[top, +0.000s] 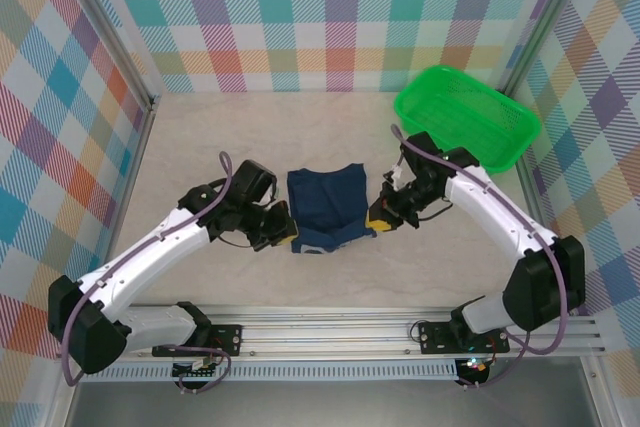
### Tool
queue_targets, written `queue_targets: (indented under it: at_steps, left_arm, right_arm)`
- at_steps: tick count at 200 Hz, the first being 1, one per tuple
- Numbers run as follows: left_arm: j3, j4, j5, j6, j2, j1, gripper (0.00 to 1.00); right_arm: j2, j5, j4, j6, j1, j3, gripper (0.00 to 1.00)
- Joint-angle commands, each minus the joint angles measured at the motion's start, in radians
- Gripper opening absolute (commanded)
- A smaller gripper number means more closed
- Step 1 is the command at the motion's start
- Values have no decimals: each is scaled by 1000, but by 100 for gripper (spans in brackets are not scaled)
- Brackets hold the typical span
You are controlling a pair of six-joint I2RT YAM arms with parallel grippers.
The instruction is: Fold and stack the t-shirts
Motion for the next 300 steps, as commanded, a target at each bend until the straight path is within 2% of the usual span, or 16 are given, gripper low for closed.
queue_targets:
  at_steps: [1,52,88,120,142,155,170,175,183,199,212,231,248,270,279,300]
  left_arm:
    - [43,37,-21,-38,27,50,0]
    - [130,72,28,-35,109,140,0]
    - [215,97,75,-30,228,226,0]
    - [320,108,99,-24,427,305,0]
    - [392,153,113,-10,573,350,1]
    - [458,171,113,26,674,374,10]
    - [545,145,92,59,760,393,38]
    - [572,132,75,75,770,395,44]
    - [601,112,40,95,770,395,47]
    - [606,70,-43,123,718,387,48]
    - [561,46,-90,129,650,366,48]
    - [419,98,-55,68,560,303,47]
    - [295,150,-19,-38,528,219,46]
    - [187,288,-22,-238,501,127,46]
    - [199,326,-46,-313,511,86,46]
    - [309,293,-113,-406,577,10,46]
  right_arm:
    - [34,-40,-10,9,-38,53,0]
    - [158,-44,-27,13,-95,216,0]
    - [296,-38,-23,38,-121,355,0]
    - [516,-71,52,70,-137,527,0]
    - [725,-63,50,63,-139,739,0]
    - [836,-41,38,56,-144,854,9]
    - [921,26,9,36,-148,957,28]
    - [931,52,5,28,-151,976,35]
    - [928,87,2,13,-152,991,41]
    - [863,139,29,-22,-152,961,48]
    - [768,190,75,-46,-152,869,51]
    - [623,225,172,-55,-151,650,53]
    - [549,214,233,-48,-146,474,48]
    - [481,206,336,-37,-135,285,35]
    - [461,197,377,-36,-130,236,33]
    - [456,182,442,-42,-127,180,32]
